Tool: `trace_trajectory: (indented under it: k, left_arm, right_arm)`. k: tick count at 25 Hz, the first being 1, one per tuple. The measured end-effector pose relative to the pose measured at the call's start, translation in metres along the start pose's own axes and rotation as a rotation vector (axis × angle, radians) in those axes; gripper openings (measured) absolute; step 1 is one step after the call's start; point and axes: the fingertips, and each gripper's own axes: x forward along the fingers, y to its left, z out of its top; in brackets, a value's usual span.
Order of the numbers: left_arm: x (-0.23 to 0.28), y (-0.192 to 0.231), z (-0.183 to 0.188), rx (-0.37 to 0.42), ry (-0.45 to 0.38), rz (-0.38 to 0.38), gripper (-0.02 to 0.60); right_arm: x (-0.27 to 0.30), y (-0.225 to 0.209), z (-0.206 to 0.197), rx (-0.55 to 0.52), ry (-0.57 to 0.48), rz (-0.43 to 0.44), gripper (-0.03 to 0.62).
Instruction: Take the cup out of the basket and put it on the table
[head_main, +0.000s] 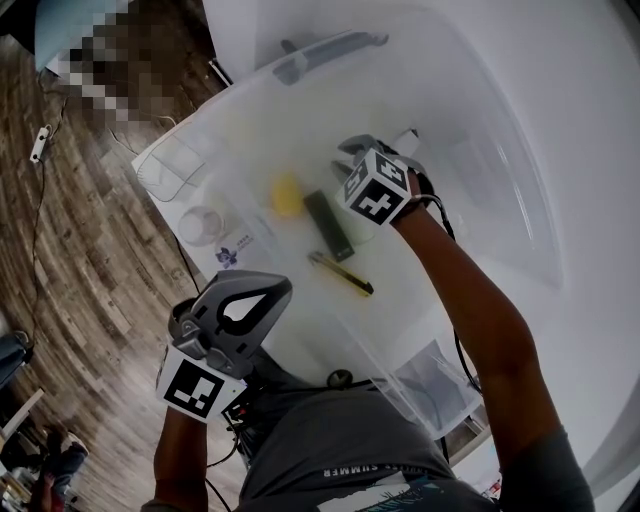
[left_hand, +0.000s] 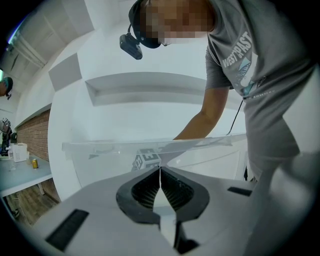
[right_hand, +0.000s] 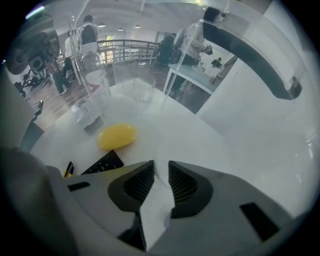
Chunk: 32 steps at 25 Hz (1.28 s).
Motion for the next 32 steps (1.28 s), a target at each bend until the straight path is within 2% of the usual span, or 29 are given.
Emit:
trace_trajectory:
  k: [1,2,13,23,32]
  left_arm:
    - [0.000,0.000,0.000,-0.002,0.000,0.000,0.015]
    - [0.000,0.001,0.000,-0.002,0.000,0.000,0.015]
    - [0.000,-0.004,0.004,0.017,0.011,-0.005,0.015]
    - [-0.010,-0.020,0.027,0.062,0.005,-0.001,0.015]
    - [-0.017,-0.052,0.043,0.096,0.017,-0.016,0.015]
  right_arm:
    - [0.000,-0.001,-0.001,-0.001,0.004,-0.008,0.063]
    - [0.000,-0.001,-0.002,0.000,0.006,-0.013,0.035]
    - [-0.022,0.010,-0.004,0.048,-0.030,-0.013,0.032]
    - [-0.081,0.016,0.008,0.063,-0.116,-0.072,0.032]
    - [-0.131,0.033,-0.001,0.100,-0.178,-0.116,0.032]
